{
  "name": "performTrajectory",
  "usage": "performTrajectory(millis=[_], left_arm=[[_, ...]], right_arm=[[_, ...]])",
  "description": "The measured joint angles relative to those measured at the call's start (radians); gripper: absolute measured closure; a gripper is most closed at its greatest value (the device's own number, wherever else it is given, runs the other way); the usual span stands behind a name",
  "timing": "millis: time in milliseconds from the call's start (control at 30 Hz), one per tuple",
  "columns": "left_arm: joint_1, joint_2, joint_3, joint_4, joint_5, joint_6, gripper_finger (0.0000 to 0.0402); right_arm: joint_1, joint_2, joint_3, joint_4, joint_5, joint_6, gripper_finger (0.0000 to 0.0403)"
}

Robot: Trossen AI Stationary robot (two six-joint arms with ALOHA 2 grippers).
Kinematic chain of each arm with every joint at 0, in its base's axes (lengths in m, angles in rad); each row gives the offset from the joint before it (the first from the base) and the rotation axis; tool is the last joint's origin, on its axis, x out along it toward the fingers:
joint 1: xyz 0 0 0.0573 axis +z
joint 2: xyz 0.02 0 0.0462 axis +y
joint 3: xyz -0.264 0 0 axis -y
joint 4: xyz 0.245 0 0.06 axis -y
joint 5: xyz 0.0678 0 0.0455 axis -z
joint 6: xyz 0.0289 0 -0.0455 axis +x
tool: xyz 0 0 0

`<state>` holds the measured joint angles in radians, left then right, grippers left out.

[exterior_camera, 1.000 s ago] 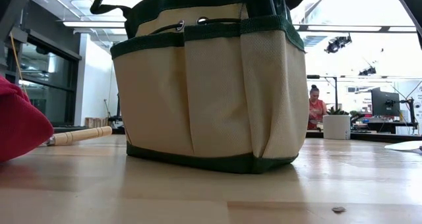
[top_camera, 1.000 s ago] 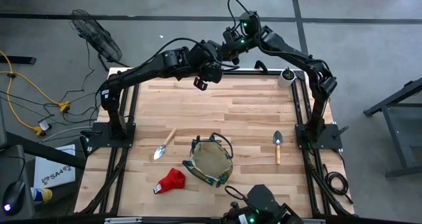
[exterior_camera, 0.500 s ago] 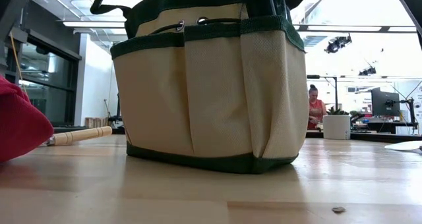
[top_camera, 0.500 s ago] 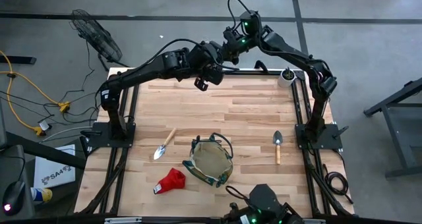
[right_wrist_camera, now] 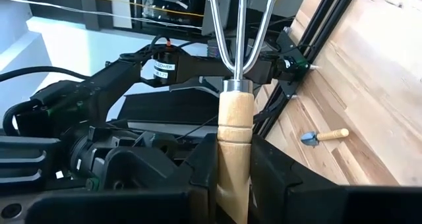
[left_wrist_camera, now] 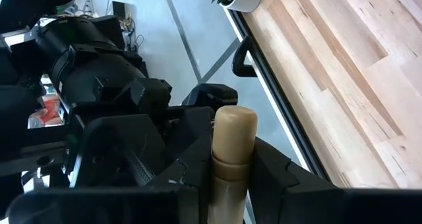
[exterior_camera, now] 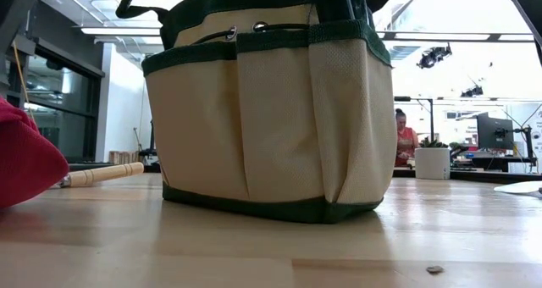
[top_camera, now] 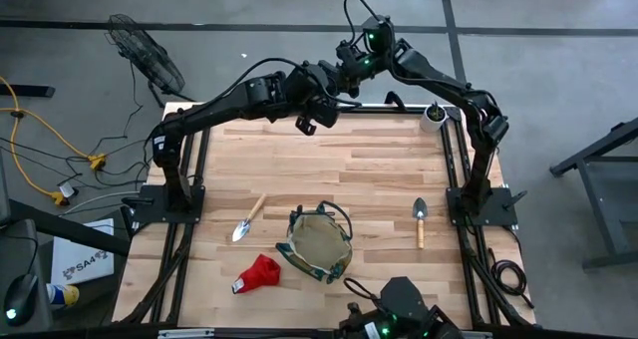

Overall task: Pick & Place Garden tools in Gardening bag
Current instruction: Put the brown hand rake into the light brown gardening bag

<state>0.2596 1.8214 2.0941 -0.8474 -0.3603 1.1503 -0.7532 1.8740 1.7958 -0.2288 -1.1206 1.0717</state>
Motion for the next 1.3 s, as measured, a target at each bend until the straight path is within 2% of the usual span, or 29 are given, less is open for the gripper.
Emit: performTrajectory(millis=[333,400,667,767,900,1100,1200,1300], left_arm=[[0.000,0.000,-0.001,0.000,-0.005,-0.028,0.0337],[0.000,0.000,-0.001,0.000,-0.005,-0.033,0.0337],[-0.004,0.000,-0.002,-0.025,0.015,-0.120,0.0340],[-0.007,0.000,-0.002,-0.029,0.006,-0.185,0.0340],[-0.014,-0.001,0.002,-0.031,0.028,-0.339,0.0340],[-0.003,-0.050,0.007,-0.053,0.159,-0.577,0.0340],[-0.005,-0.081,0.007,-0.051,0.206,-0.663,0.0340],[-0.005,-0.118,0.007,-0.059,0.232,-0.736,0.0340]], right_arm=[[0.000,0.000,0.000,0.001,0.027,-0.019,0.0349],[0.000,0.000,0.000,0.001,0.031,-0.027,0.0328],[-0.034,-0.002,0.001,0.016,0.056,-0.045,0.0196],[-0.066,-0.002,0.001,0.002,0.051,-0.053,0.0173],[-0.119,-0.002,0.001,0.001,0.047,-0.078,0.0167],[-0.165,-0.002,0.001,-0.069,0.048,-0.237,0.0168],[-0.179,-0.006,0.001,-0.160,0.048,-0.381,0.0168],[-0.181,-0.024,0.001,-0.287,0.099,-0.568,0.0168]])
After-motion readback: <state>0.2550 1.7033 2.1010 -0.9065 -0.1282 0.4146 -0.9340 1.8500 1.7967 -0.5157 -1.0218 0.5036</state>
